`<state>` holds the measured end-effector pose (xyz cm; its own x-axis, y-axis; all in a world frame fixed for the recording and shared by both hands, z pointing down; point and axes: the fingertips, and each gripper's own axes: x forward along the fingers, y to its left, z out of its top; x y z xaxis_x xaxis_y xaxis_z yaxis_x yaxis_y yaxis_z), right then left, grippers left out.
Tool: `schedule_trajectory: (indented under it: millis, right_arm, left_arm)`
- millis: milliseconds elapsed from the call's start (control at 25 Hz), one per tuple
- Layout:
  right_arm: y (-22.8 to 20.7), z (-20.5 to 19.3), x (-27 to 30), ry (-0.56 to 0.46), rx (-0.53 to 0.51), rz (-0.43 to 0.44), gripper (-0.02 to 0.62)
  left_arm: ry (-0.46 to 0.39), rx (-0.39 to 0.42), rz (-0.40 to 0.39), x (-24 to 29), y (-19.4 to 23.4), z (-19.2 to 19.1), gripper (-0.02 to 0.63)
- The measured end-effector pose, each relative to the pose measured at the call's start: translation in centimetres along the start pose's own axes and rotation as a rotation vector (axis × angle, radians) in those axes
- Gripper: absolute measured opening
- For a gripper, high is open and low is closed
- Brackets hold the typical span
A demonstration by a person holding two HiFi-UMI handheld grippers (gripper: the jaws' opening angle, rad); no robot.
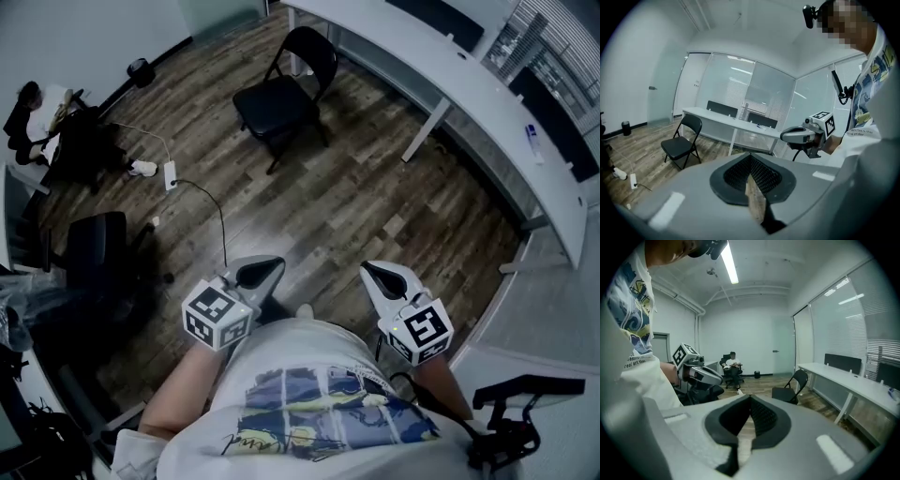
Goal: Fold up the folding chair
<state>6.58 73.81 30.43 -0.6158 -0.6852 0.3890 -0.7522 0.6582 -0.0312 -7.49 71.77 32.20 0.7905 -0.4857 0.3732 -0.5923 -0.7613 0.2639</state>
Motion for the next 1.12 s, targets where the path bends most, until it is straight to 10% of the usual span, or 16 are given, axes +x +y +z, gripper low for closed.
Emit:
schedule_trajectory:
  millis: [1120]
  right_arm:
    - [-3.8,0.5,5.1,0.041,0.063,0.011,0.026]
  left_arm:
    - [0.014,-0.087,0.044,1.7,5.9,1.3,0.002]
